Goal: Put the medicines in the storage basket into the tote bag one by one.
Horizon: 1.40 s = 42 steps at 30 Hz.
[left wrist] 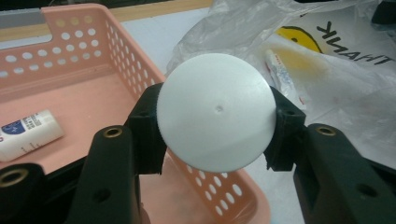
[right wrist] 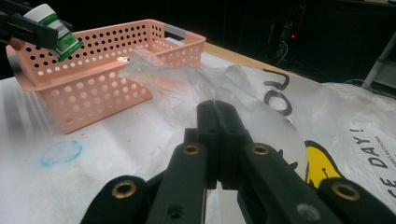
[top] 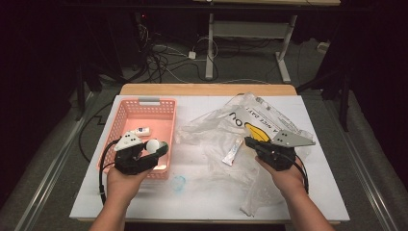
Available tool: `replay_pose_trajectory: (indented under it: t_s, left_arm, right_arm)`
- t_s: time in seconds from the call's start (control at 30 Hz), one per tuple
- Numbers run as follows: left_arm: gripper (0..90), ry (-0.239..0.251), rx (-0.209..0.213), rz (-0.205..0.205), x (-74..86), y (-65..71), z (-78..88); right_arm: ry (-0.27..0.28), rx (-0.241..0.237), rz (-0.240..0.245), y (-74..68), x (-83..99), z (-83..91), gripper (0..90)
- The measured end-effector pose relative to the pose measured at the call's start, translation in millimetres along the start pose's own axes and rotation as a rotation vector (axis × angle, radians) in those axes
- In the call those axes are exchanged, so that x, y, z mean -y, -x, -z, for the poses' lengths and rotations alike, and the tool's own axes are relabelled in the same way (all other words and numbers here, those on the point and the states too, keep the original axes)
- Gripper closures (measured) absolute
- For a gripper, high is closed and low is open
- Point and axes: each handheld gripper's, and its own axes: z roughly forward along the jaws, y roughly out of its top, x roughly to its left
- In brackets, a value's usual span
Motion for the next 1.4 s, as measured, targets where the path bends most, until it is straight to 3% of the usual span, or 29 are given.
replay_pose_trajectory:
  t_s: [0.53,1.13,1.4]
  left_arm:
    - [48.4,0.017,0.071,-0.037,-5.4,25.2,-9.0]
    - [48.4,-0.053,0.138,-0.087,-8.5,50.5,-39.4]
    - [48.4,-0.043,0.163,-0.096,-13.6,58.6,-51.7]
  right_arm:
    - [0.001,0.001,0.003,-1.4,-0.6,-0.3,90.0]
    - [0.015,0.001,0.002,-0.4,-1.5,1.5,90.0]
    - [0.012,-0.001,-0.003,-0.6,-1.3,0.9,90.0]
